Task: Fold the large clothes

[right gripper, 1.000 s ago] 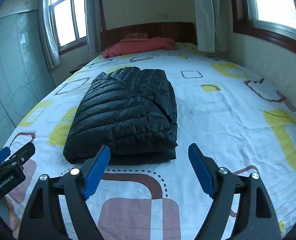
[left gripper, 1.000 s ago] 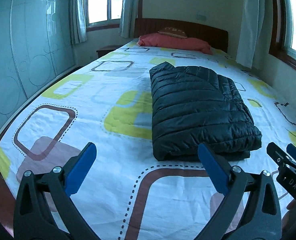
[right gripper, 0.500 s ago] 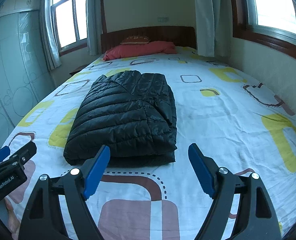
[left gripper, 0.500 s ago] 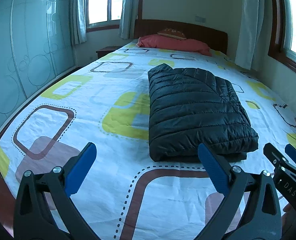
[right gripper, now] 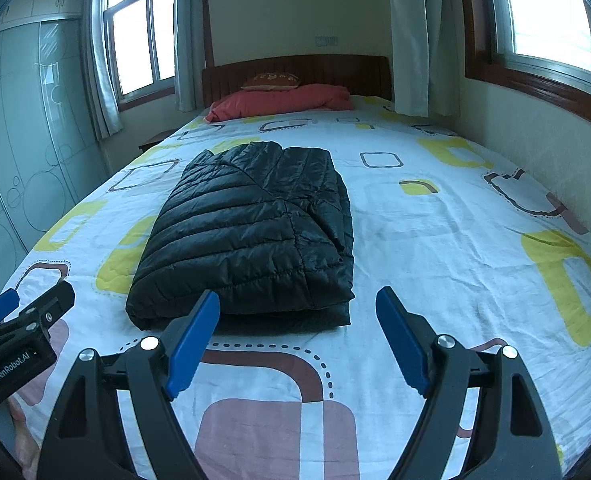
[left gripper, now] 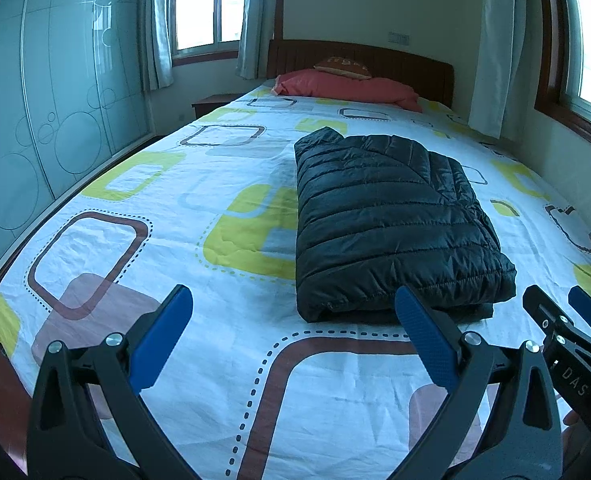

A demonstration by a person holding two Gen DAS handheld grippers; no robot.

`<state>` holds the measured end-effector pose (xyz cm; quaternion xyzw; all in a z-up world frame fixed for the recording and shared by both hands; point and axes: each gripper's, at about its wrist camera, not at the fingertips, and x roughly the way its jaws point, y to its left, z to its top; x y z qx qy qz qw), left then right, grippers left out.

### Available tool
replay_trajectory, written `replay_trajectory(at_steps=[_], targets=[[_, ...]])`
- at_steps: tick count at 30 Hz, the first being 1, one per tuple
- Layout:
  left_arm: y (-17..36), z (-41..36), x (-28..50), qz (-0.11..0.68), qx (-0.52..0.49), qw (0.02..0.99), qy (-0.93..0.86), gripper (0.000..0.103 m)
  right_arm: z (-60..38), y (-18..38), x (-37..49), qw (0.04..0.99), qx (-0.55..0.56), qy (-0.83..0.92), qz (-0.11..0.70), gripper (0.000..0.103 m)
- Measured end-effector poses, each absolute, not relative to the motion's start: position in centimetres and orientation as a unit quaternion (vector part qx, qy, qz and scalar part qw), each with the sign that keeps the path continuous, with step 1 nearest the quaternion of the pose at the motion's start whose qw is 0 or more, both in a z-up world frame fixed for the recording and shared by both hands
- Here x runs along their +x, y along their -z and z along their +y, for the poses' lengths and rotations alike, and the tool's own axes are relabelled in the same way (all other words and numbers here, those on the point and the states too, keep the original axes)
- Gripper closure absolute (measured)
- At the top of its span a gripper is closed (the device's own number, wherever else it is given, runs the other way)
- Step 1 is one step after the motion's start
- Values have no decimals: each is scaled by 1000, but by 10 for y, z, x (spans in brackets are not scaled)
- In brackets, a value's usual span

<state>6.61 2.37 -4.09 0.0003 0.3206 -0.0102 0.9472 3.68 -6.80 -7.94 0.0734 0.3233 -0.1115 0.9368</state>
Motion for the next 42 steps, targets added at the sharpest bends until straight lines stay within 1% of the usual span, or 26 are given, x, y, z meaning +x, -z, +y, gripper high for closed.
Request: replay_trajectory(at_steps=[42], targets=[[43,21,65,313,16,949,12,2,-65,79,36,939,70,115,317,24]])
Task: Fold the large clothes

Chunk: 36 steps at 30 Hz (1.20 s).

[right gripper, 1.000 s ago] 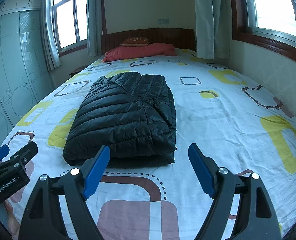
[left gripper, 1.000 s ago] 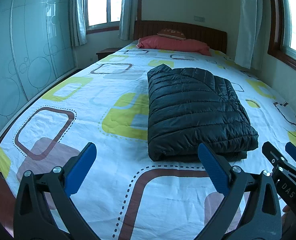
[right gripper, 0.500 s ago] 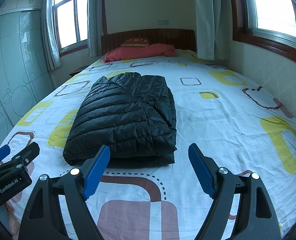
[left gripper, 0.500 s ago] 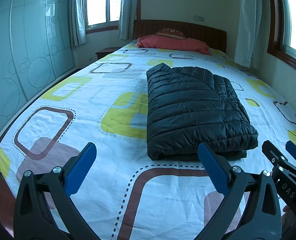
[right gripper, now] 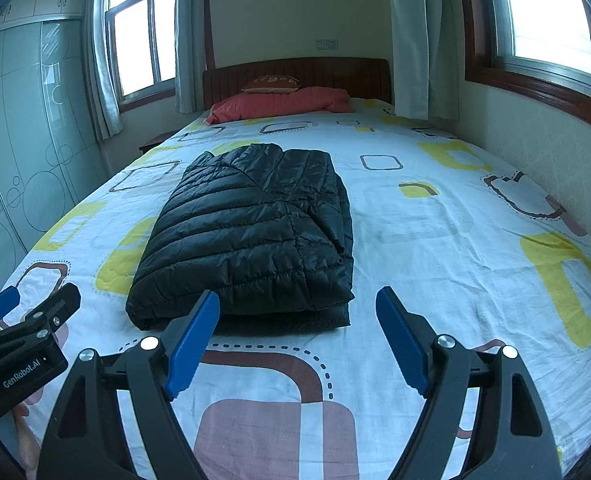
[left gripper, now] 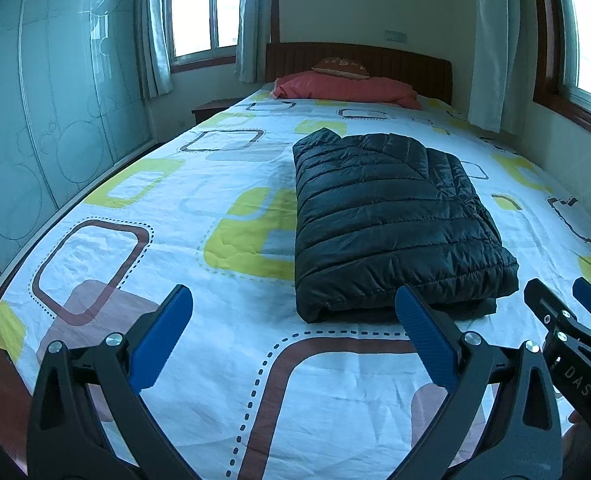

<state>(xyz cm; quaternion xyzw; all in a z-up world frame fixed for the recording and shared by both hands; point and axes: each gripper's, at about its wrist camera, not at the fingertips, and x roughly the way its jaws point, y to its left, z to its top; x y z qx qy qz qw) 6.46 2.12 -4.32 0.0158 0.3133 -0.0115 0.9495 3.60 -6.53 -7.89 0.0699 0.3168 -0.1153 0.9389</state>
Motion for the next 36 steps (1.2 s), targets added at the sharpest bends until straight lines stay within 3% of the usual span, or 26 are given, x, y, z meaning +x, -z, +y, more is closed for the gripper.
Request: replay_trajectory(at_steps=[22,36], targets=[[30,23,61,286,-7,958,28,2,-63,80,35,940,67,115,315,24],[48,24,76,311,0,950,13,2,-73,86,37,936,69,120,324,24]])
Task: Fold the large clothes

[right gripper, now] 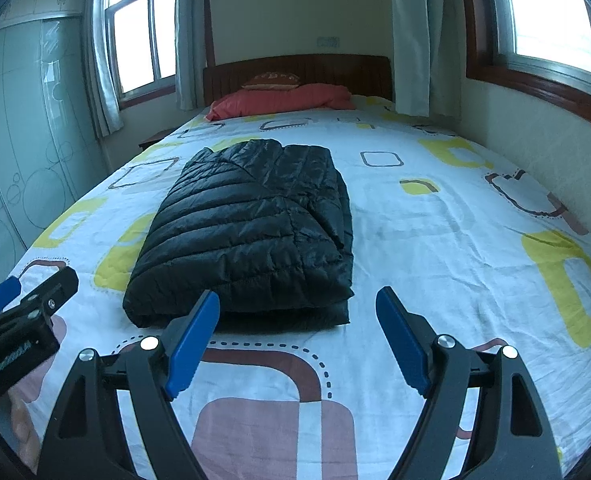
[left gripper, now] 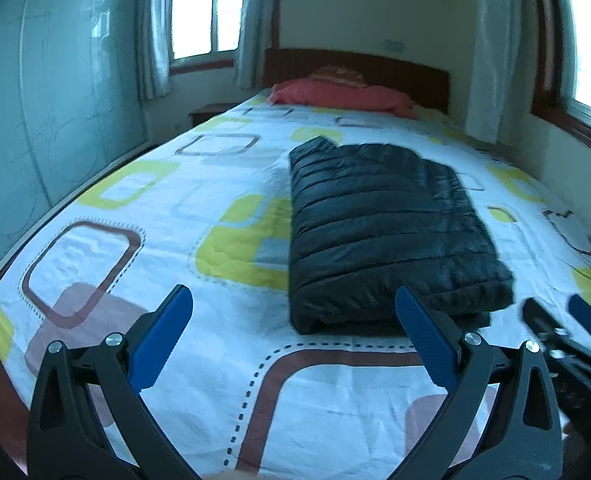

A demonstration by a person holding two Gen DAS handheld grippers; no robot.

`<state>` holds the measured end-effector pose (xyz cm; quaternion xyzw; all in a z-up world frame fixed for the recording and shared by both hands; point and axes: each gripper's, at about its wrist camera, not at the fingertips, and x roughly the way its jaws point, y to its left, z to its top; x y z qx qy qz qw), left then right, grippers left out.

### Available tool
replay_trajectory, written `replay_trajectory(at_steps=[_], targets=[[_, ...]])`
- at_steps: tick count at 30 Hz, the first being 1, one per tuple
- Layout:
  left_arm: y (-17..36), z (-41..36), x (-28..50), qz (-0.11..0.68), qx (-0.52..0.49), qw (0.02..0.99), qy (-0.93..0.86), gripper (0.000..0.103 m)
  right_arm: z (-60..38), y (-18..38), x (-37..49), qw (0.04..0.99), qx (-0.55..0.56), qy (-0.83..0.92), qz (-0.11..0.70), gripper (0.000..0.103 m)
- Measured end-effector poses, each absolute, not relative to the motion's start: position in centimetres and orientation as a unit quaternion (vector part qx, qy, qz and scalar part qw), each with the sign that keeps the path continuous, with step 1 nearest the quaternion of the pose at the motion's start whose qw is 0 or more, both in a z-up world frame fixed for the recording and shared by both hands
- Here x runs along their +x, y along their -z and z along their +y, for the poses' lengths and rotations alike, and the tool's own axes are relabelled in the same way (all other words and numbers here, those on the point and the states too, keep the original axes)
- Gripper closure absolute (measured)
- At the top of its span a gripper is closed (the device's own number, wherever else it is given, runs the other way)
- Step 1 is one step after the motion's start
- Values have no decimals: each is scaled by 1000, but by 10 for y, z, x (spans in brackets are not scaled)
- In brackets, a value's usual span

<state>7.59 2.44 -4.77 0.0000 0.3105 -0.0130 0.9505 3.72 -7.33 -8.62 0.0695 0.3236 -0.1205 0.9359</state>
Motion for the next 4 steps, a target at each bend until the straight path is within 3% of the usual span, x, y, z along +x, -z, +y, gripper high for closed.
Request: replay_trajectory(at_steps=[4], targets=[[77,50,108,369,-13,929,-27,2,-105,95,39,927,74,150,336,23]])
